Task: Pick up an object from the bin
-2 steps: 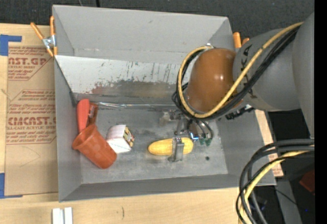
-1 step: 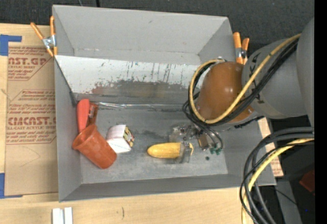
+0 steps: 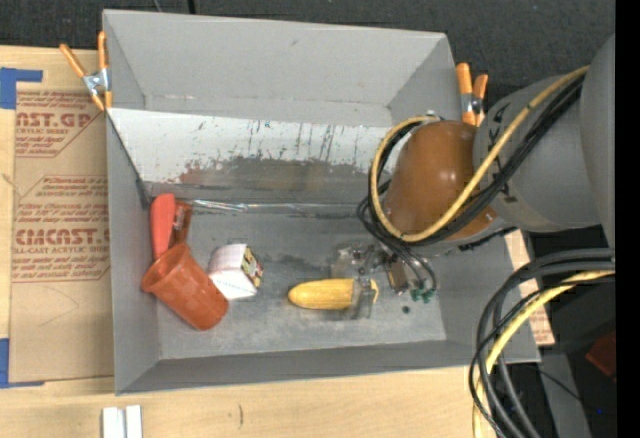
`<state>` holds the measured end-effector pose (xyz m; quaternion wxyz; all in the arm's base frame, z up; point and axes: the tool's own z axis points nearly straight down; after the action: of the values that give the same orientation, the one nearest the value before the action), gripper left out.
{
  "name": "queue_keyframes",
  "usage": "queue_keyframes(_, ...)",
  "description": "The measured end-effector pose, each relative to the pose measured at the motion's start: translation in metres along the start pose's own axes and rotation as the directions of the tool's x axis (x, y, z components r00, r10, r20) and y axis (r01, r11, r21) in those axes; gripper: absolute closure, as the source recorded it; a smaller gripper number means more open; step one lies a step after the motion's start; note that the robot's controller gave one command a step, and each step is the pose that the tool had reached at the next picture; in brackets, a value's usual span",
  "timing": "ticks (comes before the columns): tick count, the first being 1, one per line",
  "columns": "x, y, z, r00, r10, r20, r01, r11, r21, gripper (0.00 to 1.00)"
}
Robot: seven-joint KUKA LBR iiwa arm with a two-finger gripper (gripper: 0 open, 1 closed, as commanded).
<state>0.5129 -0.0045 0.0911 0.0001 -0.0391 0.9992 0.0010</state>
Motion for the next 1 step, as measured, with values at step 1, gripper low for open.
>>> queue_keyframes(1, 0.0008, -0.0045, -0.0335, 1.0, -0.008, -0.01, 0.008, 1.0, -0.001, 1.0)
